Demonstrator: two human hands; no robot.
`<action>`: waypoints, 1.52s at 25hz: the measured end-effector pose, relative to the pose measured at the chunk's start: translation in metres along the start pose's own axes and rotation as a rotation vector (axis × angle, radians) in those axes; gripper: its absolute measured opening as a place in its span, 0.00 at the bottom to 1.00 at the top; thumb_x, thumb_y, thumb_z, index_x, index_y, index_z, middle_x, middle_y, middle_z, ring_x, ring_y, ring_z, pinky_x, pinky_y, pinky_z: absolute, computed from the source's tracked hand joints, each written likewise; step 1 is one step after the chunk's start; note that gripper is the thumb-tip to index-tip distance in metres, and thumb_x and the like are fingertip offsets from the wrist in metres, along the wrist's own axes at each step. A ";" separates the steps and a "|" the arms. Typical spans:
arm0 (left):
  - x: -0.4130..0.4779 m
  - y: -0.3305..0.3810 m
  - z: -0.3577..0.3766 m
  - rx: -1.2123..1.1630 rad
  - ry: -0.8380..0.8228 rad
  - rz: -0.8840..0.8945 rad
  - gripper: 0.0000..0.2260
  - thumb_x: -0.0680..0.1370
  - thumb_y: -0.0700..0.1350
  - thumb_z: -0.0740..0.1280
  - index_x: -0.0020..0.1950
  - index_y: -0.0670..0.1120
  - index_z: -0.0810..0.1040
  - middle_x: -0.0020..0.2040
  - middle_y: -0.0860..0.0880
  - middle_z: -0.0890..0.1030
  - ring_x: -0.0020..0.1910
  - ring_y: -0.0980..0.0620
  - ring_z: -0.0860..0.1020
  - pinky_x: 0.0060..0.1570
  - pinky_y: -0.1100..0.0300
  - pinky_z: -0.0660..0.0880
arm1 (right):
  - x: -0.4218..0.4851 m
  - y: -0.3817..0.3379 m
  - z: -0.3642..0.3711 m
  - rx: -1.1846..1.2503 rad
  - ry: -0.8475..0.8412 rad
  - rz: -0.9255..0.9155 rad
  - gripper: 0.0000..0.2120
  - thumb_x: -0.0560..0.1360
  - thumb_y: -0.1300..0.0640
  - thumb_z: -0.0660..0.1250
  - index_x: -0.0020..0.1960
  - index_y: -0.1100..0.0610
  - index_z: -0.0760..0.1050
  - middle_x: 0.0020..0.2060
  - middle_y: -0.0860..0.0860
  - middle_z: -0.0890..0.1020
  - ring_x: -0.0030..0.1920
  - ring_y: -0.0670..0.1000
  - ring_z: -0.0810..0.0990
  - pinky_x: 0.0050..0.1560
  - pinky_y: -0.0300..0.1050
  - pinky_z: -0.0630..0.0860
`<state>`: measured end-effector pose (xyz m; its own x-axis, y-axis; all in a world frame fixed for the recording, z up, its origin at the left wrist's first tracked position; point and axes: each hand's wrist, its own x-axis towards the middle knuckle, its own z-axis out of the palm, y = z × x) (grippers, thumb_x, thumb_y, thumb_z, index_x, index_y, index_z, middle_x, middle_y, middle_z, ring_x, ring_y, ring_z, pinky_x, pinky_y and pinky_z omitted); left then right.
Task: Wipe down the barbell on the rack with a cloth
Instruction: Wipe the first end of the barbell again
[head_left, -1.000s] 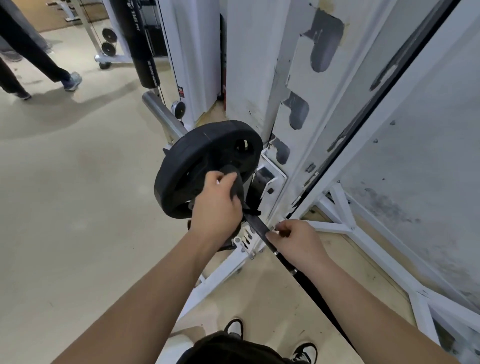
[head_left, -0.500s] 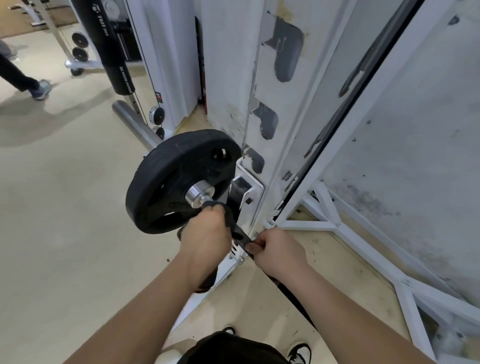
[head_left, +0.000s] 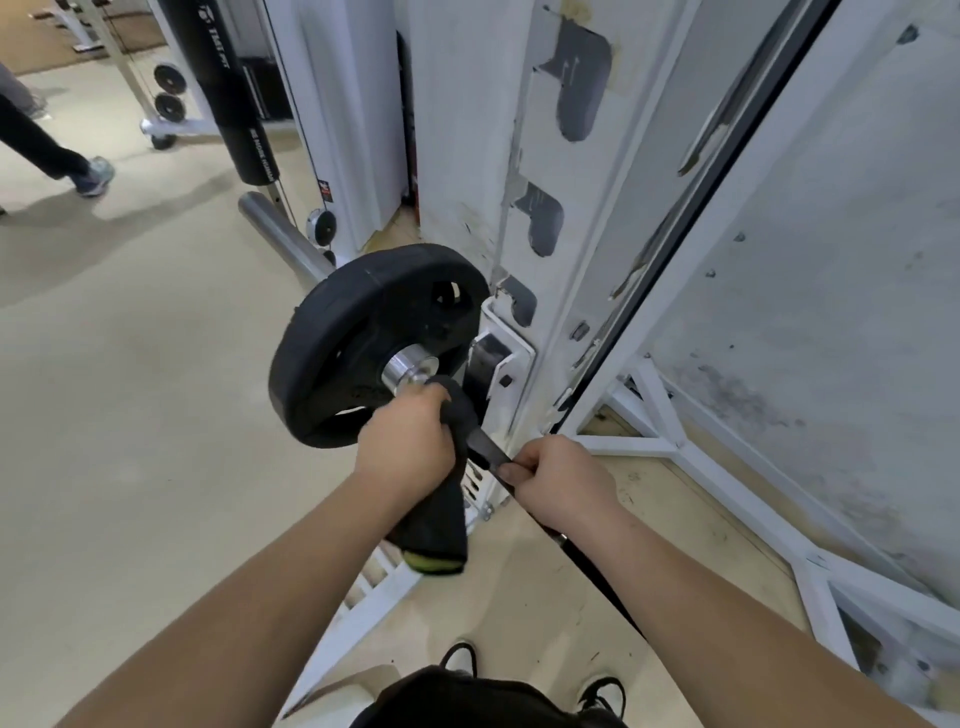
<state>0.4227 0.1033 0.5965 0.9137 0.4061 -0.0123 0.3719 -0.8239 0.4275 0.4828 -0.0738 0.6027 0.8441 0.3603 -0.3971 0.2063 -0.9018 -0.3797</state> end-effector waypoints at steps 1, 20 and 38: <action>0.007 -0.001 -0.001 0.017 0.035 -0.060 0.08 0.76 0.42 0.63 0.54 0.48 0.75 0.55 0.45 0.78 0.49 0.36 0.80 0.43 0.47 0.78 | -0.003 0.001 0.002 0.017 0.003 -0.003 0.16 0.77 0.42 0.67 0.34 0.47 0.77 0.29 0.46 0.80 0.34 0.49 0.79 0.33 0.43 0.71; -0.059 0.049 0.043 -0.125 -0.045 0.017 0.13 0.76 0.38 0.65 0.60 0.44 0.77 0.60 0.43 0.72 0.43 0.36 0.80 0.38 0.48 0.77 | -0.022 0.021 -0.007 0.490 0.152 0.049 0.14 0.82 0.56 0.61 0.45 0.63 0.80 0.41 0.58 0.84 0.46 0.59 0.81 0.43 0.46 0.73; -0.113 0.004 0.083 -1.328 -0.025 -0.981 0.12 0.78 0.35 0.65 0.55 0.48 0.83 0.45 0.44 0.86 0.43 0.46 0.83 0.42 0.57 0.78 | -0.035 0.037 -0.003 0.265 0.055 -0.014 0.09 0.75 0.50 0.71 0.40 0.54 0.82 0.33 0.49 0.82 0.37 0.51 0.80 0.43 0.46 0.77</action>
<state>0.3347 0.0215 0.5241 0.4361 0.5185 -0.7355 0.3940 0.6248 0.6741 0.4628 -0.1202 0.6050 0.8693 0.3520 -0.3470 0.0873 -0.8004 -0.5931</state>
